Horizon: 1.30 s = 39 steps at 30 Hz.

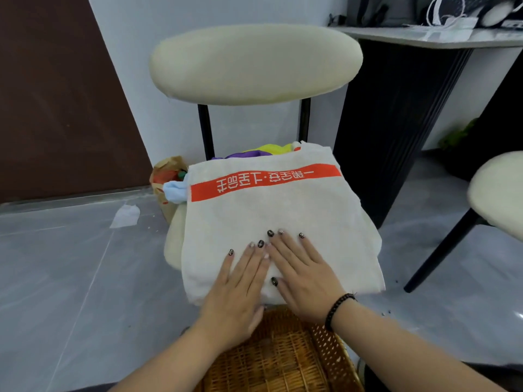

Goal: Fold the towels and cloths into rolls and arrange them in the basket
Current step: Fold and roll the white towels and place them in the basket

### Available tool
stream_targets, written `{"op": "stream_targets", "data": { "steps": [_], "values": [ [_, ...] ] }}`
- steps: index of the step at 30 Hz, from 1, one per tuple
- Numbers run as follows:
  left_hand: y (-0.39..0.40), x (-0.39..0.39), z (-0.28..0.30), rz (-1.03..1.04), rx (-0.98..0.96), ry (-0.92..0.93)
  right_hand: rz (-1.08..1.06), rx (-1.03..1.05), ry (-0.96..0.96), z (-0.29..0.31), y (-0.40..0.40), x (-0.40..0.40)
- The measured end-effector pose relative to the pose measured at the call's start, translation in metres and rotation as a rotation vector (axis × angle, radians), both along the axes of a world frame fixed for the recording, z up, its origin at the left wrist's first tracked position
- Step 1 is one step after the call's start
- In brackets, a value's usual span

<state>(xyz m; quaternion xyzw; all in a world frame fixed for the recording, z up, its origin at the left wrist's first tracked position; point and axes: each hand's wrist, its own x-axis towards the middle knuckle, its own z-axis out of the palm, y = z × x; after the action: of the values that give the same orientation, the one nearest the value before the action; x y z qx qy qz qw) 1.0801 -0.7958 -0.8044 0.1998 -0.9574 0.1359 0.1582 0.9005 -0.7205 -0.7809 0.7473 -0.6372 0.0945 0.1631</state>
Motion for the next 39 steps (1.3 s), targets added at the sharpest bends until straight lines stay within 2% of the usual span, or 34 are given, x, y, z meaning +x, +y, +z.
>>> {"op": "stream_targets", "data": {
  "steps": [3, 6, 11, 17, 23, 25, 27, 28, 30, 31, 33, 34, 36, 37, 39],
  "values": [
    [-0.014, 0.006, -0.012, 0.031, -0.124, -0.076, -0.028, 0.033, 0.096, -0.007, 0.004, -0.017],
    [-0.026, 0.016, -0.020, 0.013, -0.300, 0.015, -0.073, 0.095, 0.110, -0.005, 0.016, -0.039],
    [-0.031, 0.019, -0.025, 0.061, -0.384, 0.072, -0.215, 0.170, 0.091, -0.003, 0.039, -0.073],
    [-0.005, 0.015, -0.022, 0.174, -0.173, -0.027, -0.259, 0.136, 0.183, 0.001, 0.054, -0.068],
    [0.041, -0.004, -0.020, 0.099, -0.099, -0.136, -0.229, 0.182, 0.210, 0.012, 0.063, -0.064],
    [0.048, -0.009, -0.020, 0.111, 0.003, 0.035, -0.271, 0.238, 0.148, 0.021, 0.066, -0.063],
    [0.048, -0.007, -0.017, 0.147, 0.201, 0.348, -0.348, 0.247, 0.060, 0.027, 0.074, -0.062],
    [0.047, -0.004, -0.014, 0.212, 0.309, 0.514, -0.391, 0.265, -0.017, 0.026, 0.080, -0.062],
    [0.050, 0.002, -0.005, 0.450, 0.534, 0.883, -0.494, 0.307, -0.365, 0.029, 0.092, -0.050],
    [0.052, 0.004, -0.002, 0.615, 0.687, 1.092, -0.536, 0.176, -0.573, 0.026, 0.094, -0.039],
    [0.057, 0.002, -0.006, 0.908, 1.117, 1.424, -0.699, -0.110, -1.108, 0.008, 0.092, -0.013],
    [0.059, 0.000, -0.010, 0.921, 1.356, 1.538, -0.806, -0.160, -1.407, -0.005, 0.087, 0.001],
    [0.059, -0.005, -0.018, 0.771, 1.827, 1.680, -0.920, -0.156, -1.976, -0.031, 0.073, 0.027],
    [0.059, -0.008, -0.021, 0.691, 2.019, 1.699, -0.916, -0.146, -2.221, -0.043, 0.067, 0.037],
    [0.062, -0.014, -0.023, 0.537, 2.222, 1.697, -0.730, -0.129, -2.618, -0.056, 0.057, 0.052]
  ]
}}
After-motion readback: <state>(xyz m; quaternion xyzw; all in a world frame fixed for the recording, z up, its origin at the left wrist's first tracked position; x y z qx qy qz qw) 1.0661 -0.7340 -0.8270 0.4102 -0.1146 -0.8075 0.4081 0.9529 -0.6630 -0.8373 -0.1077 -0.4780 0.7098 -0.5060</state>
